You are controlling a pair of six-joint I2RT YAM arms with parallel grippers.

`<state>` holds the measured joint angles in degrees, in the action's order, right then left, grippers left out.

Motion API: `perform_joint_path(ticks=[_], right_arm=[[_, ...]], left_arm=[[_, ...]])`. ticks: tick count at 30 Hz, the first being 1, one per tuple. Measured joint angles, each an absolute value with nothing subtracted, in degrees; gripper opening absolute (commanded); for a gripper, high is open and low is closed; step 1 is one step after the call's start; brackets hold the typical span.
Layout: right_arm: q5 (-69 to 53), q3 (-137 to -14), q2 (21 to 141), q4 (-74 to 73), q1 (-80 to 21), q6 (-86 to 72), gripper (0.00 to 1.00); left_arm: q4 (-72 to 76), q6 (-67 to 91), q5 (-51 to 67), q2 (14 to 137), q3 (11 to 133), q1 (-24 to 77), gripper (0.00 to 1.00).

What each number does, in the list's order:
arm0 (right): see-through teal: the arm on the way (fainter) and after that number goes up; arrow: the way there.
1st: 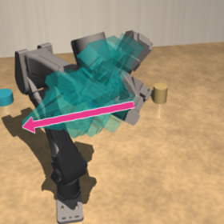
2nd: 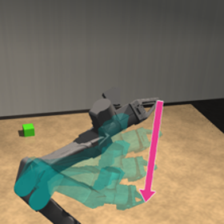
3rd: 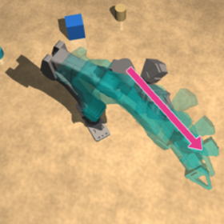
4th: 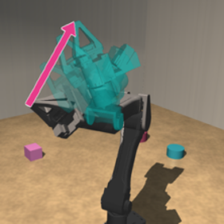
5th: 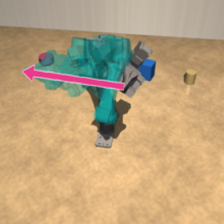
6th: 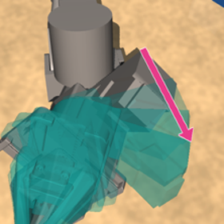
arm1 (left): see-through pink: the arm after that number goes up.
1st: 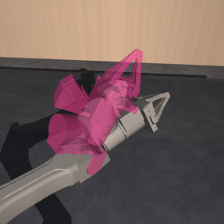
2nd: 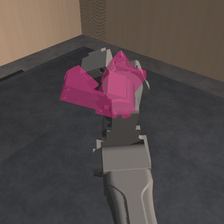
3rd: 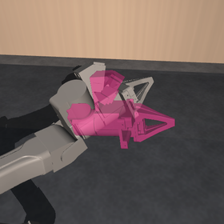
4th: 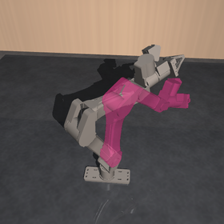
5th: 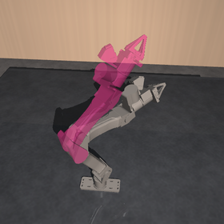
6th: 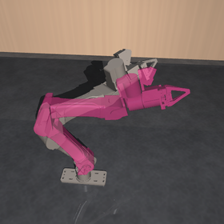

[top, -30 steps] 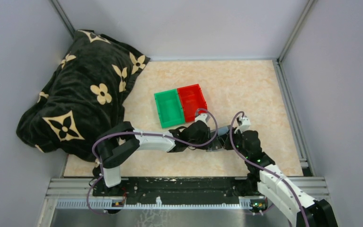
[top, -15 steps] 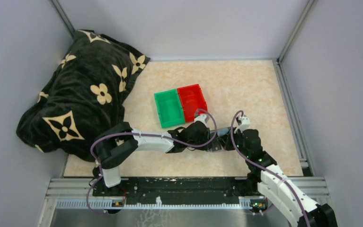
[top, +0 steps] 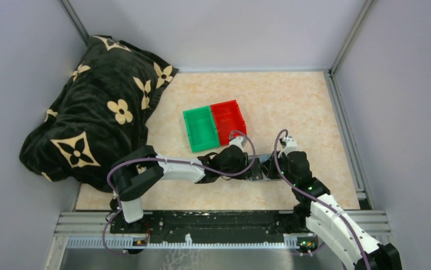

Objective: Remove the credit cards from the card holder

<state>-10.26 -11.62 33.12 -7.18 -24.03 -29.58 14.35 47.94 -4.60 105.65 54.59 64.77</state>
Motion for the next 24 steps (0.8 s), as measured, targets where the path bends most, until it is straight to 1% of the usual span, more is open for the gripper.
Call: perform_joint_path(ticks=[16, 24], right_arm=[[-9.1, -14.9, 32.2, -12.9, -24.6, -29.6, 0.0], [-9.6, -17.4, 32.2, -13.6, -24.7, -29.7, 0.0]], left_arm=[[16.0, 48.2, -3.8, 104.8, 53.0, 63.7, 0.3], [15.2, 48.2, -5.4, 104.8, 51.2, 62.7, 0.3]])
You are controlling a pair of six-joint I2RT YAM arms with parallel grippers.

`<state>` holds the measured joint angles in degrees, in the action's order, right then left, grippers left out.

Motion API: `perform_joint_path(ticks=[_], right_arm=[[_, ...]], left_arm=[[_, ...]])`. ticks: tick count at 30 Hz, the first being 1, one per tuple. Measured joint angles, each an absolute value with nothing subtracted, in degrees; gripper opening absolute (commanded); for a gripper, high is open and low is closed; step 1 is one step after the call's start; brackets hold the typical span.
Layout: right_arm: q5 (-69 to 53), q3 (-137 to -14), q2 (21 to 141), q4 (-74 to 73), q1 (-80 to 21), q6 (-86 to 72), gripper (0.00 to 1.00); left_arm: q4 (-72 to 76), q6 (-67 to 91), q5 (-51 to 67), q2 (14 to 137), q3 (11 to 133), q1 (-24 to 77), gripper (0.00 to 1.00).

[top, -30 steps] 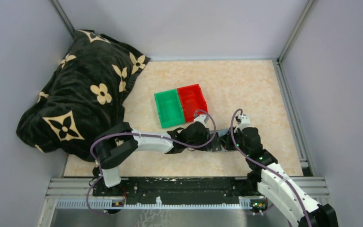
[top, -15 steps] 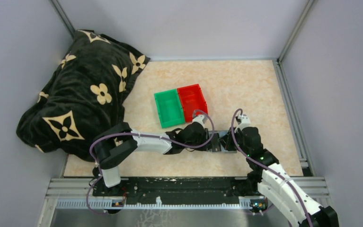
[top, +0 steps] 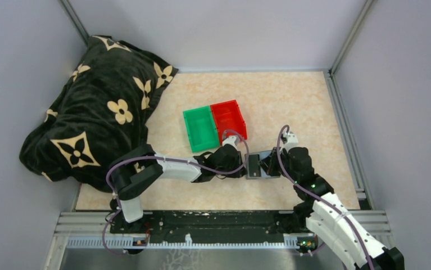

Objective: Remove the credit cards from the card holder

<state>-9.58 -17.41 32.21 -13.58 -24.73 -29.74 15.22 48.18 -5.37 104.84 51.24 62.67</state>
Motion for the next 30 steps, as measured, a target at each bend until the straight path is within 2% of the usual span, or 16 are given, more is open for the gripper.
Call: perform_joint_path(ticks=[11, 24, 30], right_arm=[[-15.0, -17.1, 35.6, -9.0, -24.7, -33.0, 0.0], [-23.3, -13.9, 48.8, 5.1, -24.6, -40.8, 0.0], [-22.7, -13.6, 54.9, 6.5, -24.6, -40.4, 0.0]], left_arm=[[14.1, 48.1, -7.0, 102.7, 49.2, 62.2, 0.3], [1.8, 45.5, -19.1, 84.7, 47.8, 61.9, 0.31], [1.7, 45.1, -21.9, 82.1, 46.2, 61.9, 0.3]])
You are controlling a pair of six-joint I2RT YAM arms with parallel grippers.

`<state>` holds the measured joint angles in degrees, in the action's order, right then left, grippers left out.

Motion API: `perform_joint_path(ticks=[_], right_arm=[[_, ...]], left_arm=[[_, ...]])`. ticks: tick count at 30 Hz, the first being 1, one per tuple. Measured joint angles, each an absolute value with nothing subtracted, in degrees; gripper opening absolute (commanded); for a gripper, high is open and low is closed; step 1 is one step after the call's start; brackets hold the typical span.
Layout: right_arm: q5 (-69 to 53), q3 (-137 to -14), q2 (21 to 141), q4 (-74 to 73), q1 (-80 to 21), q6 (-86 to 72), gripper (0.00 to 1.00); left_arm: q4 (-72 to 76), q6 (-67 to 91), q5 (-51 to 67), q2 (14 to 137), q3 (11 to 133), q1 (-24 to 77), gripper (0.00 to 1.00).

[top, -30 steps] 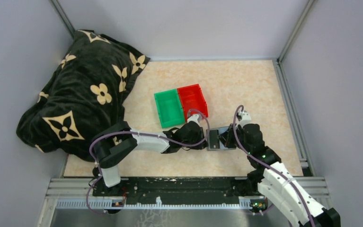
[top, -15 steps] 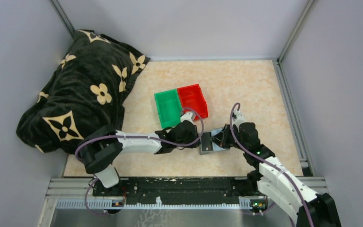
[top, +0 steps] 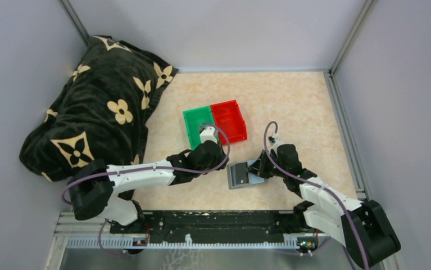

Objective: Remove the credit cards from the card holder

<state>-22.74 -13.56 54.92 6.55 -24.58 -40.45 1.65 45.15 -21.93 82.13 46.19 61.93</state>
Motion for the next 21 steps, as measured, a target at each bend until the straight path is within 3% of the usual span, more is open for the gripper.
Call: perform_joint_path(ticks=[3, 7, 21], right_arm=[[-22.4, -12.9, 56.1, 8.3, -24.6, -40.4, 0.0], [-22.1, -12.2, 57.1, 9.7, -24.6, -40.3, 0.0], [-21.9, -10.5, 58.8, 13.0, -24.6, -40.2, 0.0]], left_arm=[[2.9, 45.1, -20.9, 83.5, 44.3, 61.9, 0.21], [6.9, 45.1, -17.9, 86.9, 42.3, 61.9, 0.01], [19.1, 45.0, -7.5, 95.1, 41.5, 61.2, 0.0]])
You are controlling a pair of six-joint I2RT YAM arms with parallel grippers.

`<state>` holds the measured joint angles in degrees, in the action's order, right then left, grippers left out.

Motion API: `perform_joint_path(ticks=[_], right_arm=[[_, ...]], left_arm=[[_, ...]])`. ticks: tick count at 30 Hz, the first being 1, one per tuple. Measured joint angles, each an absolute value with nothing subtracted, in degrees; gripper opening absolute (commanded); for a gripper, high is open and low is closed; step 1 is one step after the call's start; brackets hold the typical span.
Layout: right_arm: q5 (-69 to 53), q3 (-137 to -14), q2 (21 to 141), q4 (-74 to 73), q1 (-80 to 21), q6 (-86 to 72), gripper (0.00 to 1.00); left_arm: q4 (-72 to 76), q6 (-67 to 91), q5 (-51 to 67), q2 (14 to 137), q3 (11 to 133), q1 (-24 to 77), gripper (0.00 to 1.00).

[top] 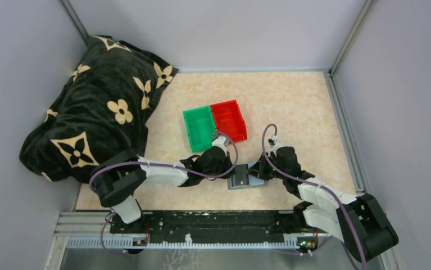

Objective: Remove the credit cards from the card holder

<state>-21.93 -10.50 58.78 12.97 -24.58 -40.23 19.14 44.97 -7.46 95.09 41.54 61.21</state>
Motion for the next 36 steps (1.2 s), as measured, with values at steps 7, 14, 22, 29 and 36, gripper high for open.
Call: perform_joint_path(ticks=[7, 14, 22, 29, 36], right_arm=[[-21.6, -10.5, 58.8, 12.9, -24.6, -40.2, 0.0], [-21.5, -10.5, 59.7, 13.7, -24.6, -40.2, 0.0], [-21.5, -10.5, 61.0, 14.7, -24.6, -40.2, 0.0], [-21.5, -10.4, 60.9, 15.0, -24.6, -40.1, 0.14], [-23.2, -8.9, 59.9, 17.3, -24.6, -40.1, 0.24]], left_arm=[[19.2, 45.3, -5.9, 95.9, 41.1, 60.9, 0.01], [19.4, 45.5, -4.2, 95.9, 40.9, 60.6, 0.0], [20.8, 46.9, -2.6, 95.9, 39.6, 60.6, 0.01], [23.0, 48.2, -1.9, 95.8, 38.2, 60.6, 0.0], [23.2, 48.4, -1.8, 95.8, 37.9, 60.6, 0.0]])
